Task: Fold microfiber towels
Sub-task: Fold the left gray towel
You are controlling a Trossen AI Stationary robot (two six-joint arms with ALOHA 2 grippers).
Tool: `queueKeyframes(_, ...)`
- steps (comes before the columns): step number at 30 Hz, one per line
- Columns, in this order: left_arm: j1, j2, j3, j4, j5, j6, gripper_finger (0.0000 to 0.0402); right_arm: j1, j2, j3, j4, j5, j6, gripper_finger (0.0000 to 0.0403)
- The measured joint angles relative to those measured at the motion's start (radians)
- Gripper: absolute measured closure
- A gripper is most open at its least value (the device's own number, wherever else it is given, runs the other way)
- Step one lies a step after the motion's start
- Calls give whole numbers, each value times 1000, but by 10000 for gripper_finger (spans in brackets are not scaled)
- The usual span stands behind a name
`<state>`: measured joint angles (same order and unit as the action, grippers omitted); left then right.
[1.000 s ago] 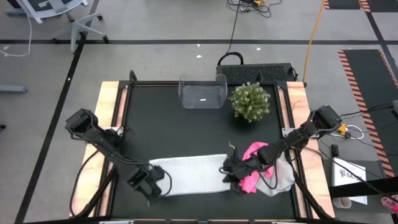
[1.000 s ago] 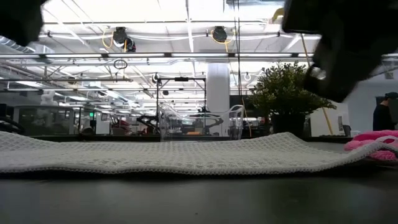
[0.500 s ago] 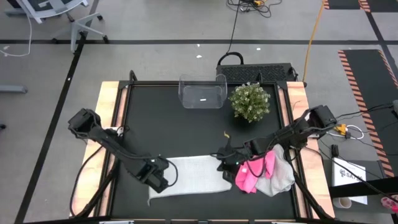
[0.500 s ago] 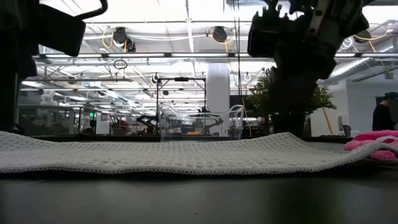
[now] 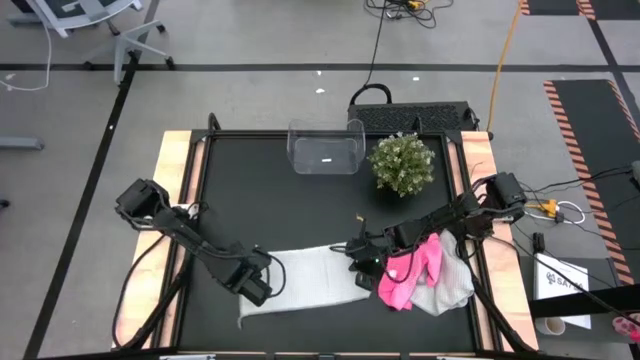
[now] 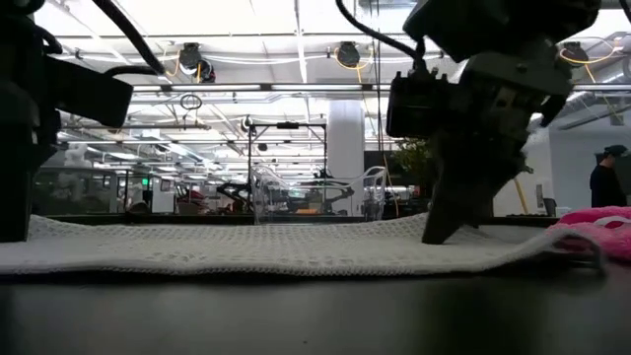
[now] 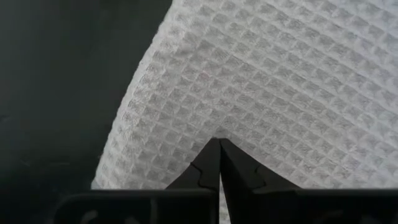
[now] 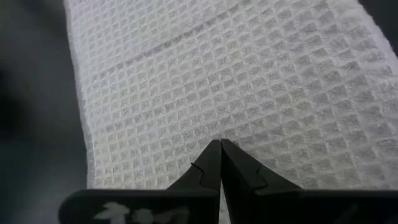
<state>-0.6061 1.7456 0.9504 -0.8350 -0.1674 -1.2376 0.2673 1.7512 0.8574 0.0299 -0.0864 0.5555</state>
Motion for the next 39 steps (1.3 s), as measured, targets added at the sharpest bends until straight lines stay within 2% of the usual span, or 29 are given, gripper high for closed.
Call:
queueKeyframes(6, 71, -10, -7, -103, -88, 46, 398, -99, 0, 0, -21, -1, -104, 403)
queueKeyframes(9, 123, -17, -10, -138, -124, 77, 393, -151, 0, 0, -29, -34, -138, 403)
queueKeyframes(14, 200, -18, -7, -140, -98, 154, 383, -203, -12, 0, -46, -126, -120, 403)
queueKeyframes(20, 218, -77, 1, -139, -113, 197, 398, -194, -118, -2, -68, -123, -83, 403)
queueKeyframes(25, 221, -174, 2, -151, -193, 199, 378, -198, -208, -2, -76, -66, -95, 403)
queueKeyframes(28, 231, -215, 2, -166, -229, 215, 369, -221, -238, -2, -87, -70, -120, 400)
queueKeyframes(32, 259, -244, -7, -197, -233, 223, 365, -256, -243, -2, -100, -71, -148, 380)
queueKeyframes(39, 288, -240, -14, -240, -230, 231, 366, -313, -243, -2, -228, -66, -222, 326)
